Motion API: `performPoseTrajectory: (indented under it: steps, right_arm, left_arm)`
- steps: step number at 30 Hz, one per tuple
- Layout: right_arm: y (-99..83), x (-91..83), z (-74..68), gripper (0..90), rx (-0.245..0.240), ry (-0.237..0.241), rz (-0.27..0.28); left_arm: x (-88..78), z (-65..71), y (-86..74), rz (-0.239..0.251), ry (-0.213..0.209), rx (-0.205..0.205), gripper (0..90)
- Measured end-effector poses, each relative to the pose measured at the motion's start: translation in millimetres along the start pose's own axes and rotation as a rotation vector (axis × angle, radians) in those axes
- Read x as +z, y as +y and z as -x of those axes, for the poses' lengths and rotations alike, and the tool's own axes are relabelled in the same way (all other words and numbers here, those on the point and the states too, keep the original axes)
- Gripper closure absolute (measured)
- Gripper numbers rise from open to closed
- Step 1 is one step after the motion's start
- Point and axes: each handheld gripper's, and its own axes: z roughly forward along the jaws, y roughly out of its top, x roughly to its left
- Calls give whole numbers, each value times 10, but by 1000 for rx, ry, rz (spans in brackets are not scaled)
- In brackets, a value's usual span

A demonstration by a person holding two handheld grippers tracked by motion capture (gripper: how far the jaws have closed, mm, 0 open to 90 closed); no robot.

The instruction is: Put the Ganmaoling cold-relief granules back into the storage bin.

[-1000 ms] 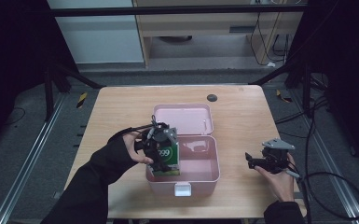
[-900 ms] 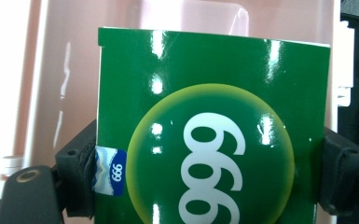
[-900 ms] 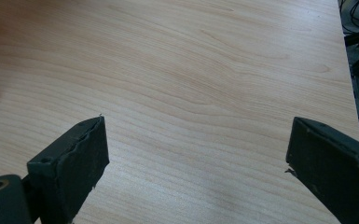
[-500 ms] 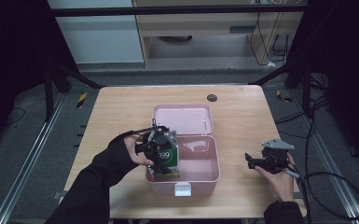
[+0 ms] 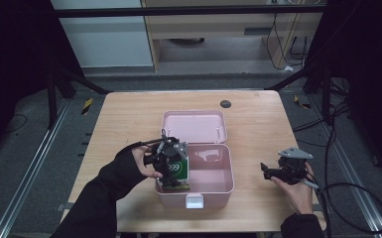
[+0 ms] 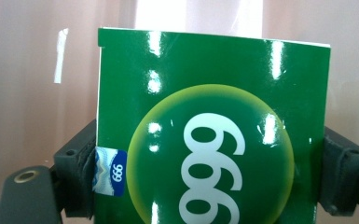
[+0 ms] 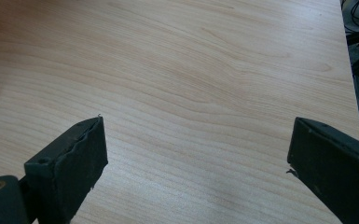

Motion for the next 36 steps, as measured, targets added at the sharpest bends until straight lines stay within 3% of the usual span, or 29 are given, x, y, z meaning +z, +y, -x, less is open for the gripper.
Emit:
performPoseTrajectory:
  steps: [11, 15, 23, 30, 36]
  right_arm:
    - [3, -5, 6, 37, 2, -1, 2]
    - [4, -5, 6, 33, 0, -3, 0]
    - [3, -2, 6, 34, -2, -5, -1]
    - [5, -16, 13, 36, 0, -6, 5]
    - [3, -18, 11, 38, 0, -5, 0]
  left_arm:
    - [121, 8, 4, -60, 4, 25, 131]
    - [20, 5, -8, -1, -6, 9, 120]
    - [-242, 63, -87, 88, 24, -13, 146]
    - [-590, 142, -175, 177, 98, -37, 189]
    - [-775, 168, -355, 263, 166, -106, 255]
